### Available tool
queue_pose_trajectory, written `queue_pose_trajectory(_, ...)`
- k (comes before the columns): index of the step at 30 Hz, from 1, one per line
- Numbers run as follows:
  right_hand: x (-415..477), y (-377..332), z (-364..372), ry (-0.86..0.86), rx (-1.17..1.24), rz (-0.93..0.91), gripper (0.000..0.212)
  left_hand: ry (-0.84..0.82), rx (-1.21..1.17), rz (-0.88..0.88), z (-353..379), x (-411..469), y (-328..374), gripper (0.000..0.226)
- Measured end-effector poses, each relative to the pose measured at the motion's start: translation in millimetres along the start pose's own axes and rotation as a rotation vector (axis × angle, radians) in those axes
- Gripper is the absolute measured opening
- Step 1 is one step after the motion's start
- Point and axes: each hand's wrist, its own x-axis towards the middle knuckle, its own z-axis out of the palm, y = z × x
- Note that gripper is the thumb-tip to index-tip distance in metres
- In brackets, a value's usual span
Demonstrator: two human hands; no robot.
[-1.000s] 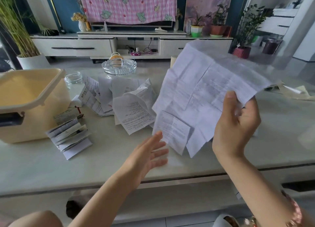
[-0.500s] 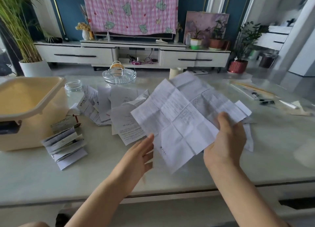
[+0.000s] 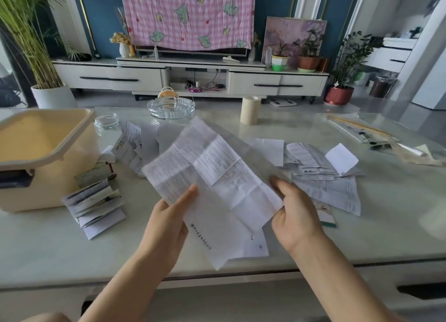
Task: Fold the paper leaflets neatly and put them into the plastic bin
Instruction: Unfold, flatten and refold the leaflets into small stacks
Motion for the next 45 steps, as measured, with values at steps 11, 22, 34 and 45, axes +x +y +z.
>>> queue_pose_trajectory(11,-1,-2,3,-0.435,-0.951,-0.248,0.094,-0.191,0.059,0.137,-10,2,14,0.024)
queue_pose_trajectory(22,-4,0,3,-0.472,-0.545,-0.164,0.031,-0.156,0.230,0.176,-18,12,3,0.034)
queue_pose_trajectory(34,2,-12,-11,-0.523,-0.416,-0.088,0.038,-0.375,0.152,-0.050,-16,10,2,0.036)
queue_pose_trajectory(45,4,-17,-22,-0.515,-0.514,-0.036,0.030,-0.170,0.339,0.156,-19,9,3,0.022)
